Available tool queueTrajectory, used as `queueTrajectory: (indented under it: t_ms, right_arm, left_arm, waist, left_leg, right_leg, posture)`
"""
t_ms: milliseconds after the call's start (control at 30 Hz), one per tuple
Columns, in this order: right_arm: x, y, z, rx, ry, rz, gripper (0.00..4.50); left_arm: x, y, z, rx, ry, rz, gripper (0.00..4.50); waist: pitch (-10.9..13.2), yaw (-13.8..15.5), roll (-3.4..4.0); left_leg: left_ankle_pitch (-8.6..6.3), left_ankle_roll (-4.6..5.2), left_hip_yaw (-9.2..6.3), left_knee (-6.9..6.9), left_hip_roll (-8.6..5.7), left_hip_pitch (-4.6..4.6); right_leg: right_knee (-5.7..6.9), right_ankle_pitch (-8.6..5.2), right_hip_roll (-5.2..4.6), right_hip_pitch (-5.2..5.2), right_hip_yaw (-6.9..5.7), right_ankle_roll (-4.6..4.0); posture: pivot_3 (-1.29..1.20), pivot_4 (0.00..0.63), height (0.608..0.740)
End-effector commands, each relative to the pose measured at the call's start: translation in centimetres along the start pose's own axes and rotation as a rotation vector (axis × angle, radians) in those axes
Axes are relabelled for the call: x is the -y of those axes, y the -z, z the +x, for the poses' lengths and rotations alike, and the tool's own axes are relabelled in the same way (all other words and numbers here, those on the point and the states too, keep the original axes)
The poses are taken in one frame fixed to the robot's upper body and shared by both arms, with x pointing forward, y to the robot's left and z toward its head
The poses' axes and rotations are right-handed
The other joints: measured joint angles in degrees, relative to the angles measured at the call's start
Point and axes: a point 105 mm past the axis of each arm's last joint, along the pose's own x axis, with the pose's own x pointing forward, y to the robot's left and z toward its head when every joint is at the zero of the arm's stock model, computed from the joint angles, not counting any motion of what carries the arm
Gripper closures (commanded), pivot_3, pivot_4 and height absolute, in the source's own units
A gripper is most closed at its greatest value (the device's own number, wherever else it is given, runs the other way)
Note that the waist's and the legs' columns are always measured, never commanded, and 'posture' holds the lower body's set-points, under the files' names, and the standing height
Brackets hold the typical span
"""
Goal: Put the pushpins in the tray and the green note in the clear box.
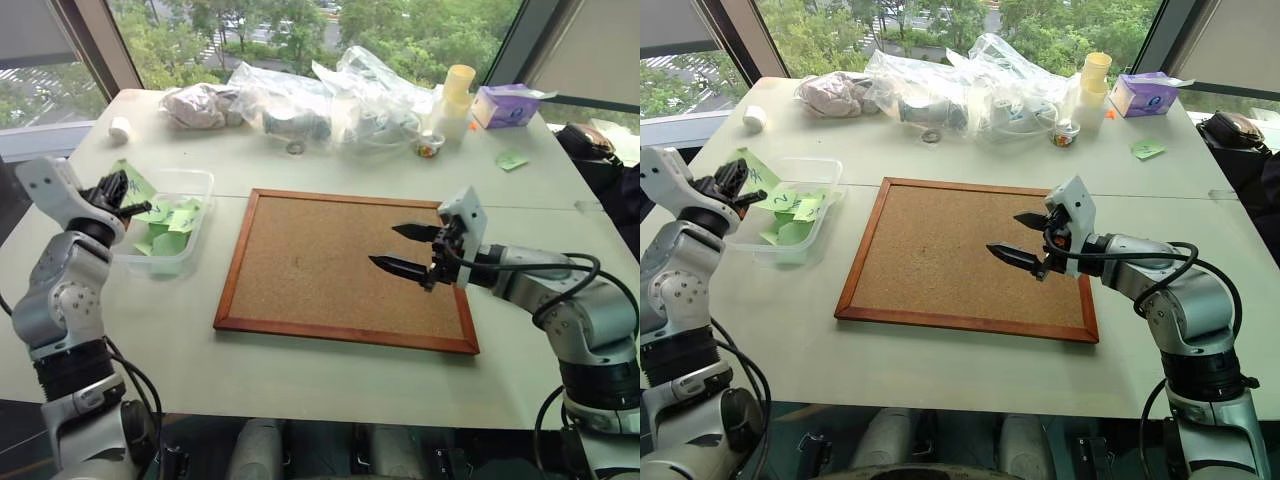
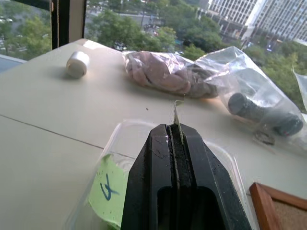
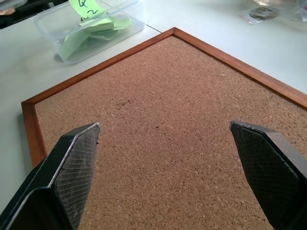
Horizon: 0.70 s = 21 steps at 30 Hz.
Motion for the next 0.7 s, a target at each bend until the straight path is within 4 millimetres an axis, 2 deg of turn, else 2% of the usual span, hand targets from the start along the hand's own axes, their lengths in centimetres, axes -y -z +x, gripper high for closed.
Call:
queueTrajectory:
  t_ms: [33,67,133,167,267,467,700]
  right_arm:
    - [0.1,-0.8,-0.1,0.013,0.0,-0.043,0.0]
    - [0.2,-0.7,-0.1,0.011,0.003,-0.044,0.0]
    - [0.3,-0.7,-0.2,0.008,0.014,-0.046,0.0]
    - [0.4,-0.6,-0.3,0.005,0.02,-0.046,0.0]
    - [0.5,-0.5,-0.7,0.003,0.036,-0.044,0.0]
    - [0.8,0.3,-1.7,-0.025,0.068,-0.044,0.0]
    - [0.7,0.9,-2.8,-0.047,0.082,-0.031,0.0]
  left_arm:
    - [0.2,0.3,0.1,-0.022,0.058,0.012,3.48]
    - [0.2,0.6,0.1,-0.04,0.074,0.003,2.87]
    - [0.1,0.9,0.0,-0.058,0.088,0.011,2.03]
    - [0.1,0.9,0.0,-0.063,0.095,0.015,1.44]
    - [1.8,-0.1,-0.6,-0.079,0.231,-0.002,0.01]
    - [6.4,-1.2,-2.2,-0.148,0.524,0.006,0.01]
    - [12.1,0.4,-3.9,-0.265,0.825,0.095,0.01]
  waist:
    - [0.0,-0.04,0.0]
    - [0.0,-0.11,0.0]
    - [0.0,-0.18,0.0]
    - [0.0,-0.2,0.0]
    - [0.0,-0.26,0.0]
    - [0.0,-0.07,0.0]
    - [0.0,-0.16,0.0]
  left_leg:
    - [0.0,0.0,0.0,0.02,0.0,0.0]
    - [0.0,0.0,0.0,0.02,0.01,0.0]
    - [0.0,0.0,0.01,0.02,0.01,-0.01]
    - [0.0,0.0,0.01,0.02,0.01,-0.01]
    - [0.0,0.0,0.01,0.01,0.04,-0.01]
    - [0.0,-0.01,0.0,0.02,0.07,-0.02]
    - [0.0,-0.01,0.01,0.02,0.05,-0.02]
  right_leg:
    - [0.01,0.0,0.01,0.0,-0.02,0.0]
    - [0.01,0.0,0.01,0.0,-0.02,0.0]
    - [0.0,0.0,0.01,-0.01,-0.01,0.0]
    - [0.01,0.0,0.02,-0.02,-0.02,0.0]
    - [0.01,0.0,0.04,-0.02,-0.02,0.0]
    - [0.01,0.0,0.01,-0.01,-0.01,0.0]
    - [0.0,0.0,0.02,-0.02,-0.01,0.0]
  posture:
    - [0.0,0.15,0.74]
    - [0.0,0.15,0.74]
    - [0.0,0.15,0.74]
    - [0.0,0.15,0.74]
    - [0.0,0.15,0.74]
    - [0.0,0.15,0.74]
    - [0.0,0.15,0.74]
